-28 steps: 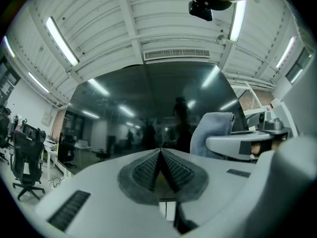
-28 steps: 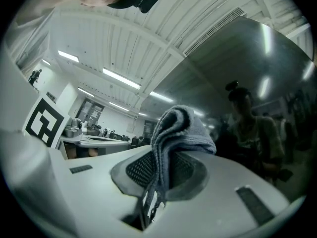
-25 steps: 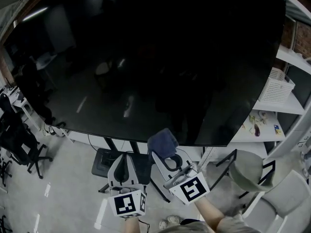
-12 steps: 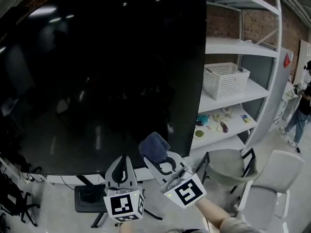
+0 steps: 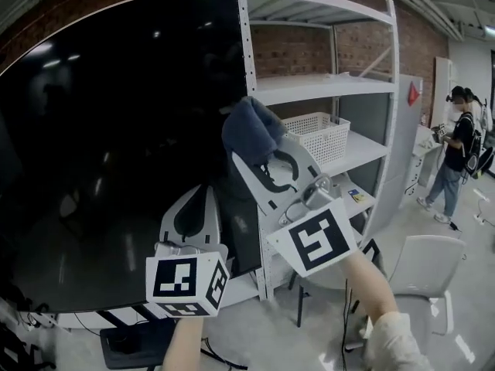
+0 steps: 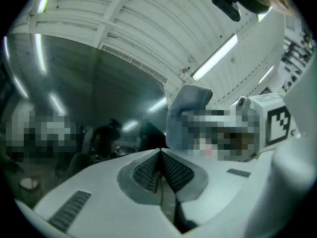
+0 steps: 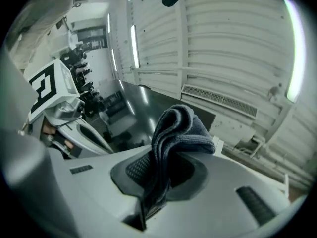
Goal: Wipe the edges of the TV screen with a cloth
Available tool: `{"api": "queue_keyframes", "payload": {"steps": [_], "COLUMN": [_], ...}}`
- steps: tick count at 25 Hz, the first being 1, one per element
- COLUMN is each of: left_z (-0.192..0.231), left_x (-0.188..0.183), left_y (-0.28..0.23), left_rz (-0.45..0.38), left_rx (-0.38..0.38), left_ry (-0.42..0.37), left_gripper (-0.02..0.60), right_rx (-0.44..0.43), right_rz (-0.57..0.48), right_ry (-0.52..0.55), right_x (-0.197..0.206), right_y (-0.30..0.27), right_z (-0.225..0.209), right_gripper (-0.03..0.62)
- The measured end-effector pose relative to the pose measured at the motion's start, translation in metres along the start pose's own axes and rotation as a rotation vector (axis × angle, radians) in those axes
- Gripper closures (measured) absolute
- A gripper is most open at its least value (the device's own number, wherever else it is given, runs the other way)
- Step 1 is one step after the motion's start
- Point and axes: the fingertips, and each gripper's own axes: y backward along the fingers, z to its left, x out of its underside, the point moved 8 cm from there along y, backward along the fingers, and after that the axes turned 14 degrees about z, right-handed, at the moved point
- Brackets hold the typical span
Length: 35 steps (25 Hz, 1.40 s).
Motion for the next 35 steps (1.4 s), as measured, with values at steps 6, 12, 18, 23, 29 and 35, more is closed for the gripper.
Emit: {"api": "queue_keyframes", "payload": {"steps": [6,12,18,23,29,35], "left_z": [-0.014,-0.022,-0.013,-0.008,-0.007,-0.011], "left_x": [-0.05,-0.072,-0.074,-0.075,-0.081,-0.075], "left_y": [-0.027,-0.033,-0.036,-0.037,-0.042,-0.041], "left_rz": [-0.086,-0.112,-0.103,-0.106,-0.112,-0.102], "left_rx": [0.051,0.065,0.047,0.04,0.054,0.064], "left_ry": [-0.036,-0.057,-0.057,-0.056,-0.062,-0.057], "left_gripper": [0.568,0.568,0.568,0.566,0.568,0.566], "right_rx": [0.122,0.252,0.367,0.37,0.307,0.258], "right_rz": [-0.026,-0.05,-0.003,0.018,0.0,0.017], "right_ry": [0.131,0.227,0.292,0.331,0.372,0.409], "right_x": [-0.044,-0.066,-0.08,-0.081,-0.088,-0.087], "right_y": [-0.026,-0.053,-0.068,-0.076,-0.088,-0.089], "right_z": [-0.068,-0.13,-0.177,-0.184,-0.175,-0.168], "right_gripper": [0.545,0.545,0.545,0.545,0.545,0.545]}}
